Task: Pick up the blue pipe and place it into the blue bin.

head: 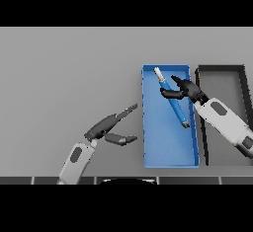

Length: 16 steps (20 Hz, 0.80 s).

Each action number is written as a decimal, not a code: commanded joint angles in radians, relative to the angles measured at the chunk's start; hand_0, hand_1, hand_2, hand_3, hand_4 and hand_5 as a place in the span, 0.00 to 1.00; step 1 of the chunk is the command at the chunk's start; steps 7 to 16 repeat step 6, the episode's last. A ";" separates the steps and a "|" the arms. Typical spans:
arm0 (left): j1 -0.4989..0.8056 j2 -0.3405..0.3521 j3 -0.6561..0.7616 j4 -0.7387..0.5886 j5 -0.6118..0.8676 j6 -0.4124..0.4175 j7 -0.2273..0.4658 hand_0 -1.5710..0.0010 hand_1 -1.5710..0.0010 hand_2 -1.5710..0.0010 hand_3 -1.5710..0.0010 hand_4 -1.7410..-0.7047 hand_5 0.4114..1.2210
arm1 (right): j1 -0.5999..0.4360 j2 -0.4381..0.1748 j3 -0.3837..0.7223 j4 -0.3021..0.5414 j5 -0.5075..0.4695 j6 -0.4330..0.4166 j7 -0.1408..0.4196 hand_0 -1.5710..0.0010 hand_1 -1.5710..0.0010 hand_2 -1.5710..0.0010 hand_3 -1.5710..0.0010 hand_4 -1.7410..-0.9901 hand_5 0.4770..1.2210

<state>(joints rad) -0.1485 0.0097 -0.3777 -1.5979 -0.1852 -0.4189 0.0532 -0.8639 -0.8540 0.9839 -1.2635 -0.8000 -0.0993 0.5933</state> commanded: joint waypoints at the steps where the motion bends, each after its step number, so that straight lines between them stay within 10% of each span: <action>1: 0.001 -0.001 -0.002 0.000 -0.006 0.004 0.003 1.00 1.00 1.00 1.00 0.78 0.10 | 0.001 -0.004 0.003 -0.004 0.003 0.010 -0.004 0.98 0.99 0.99 1.00 0.86 0.32; 16: -0.001 0.000 -0.001 -0.015 -0.001 0.005 0.010 1.00 1.00 1.00 1.00 0.78 0.10 | -0.017 -0.013 0.007 -0.018 0.006 0.043 -0.002 0.99 0.99 0.99 1.00 0.87 0.32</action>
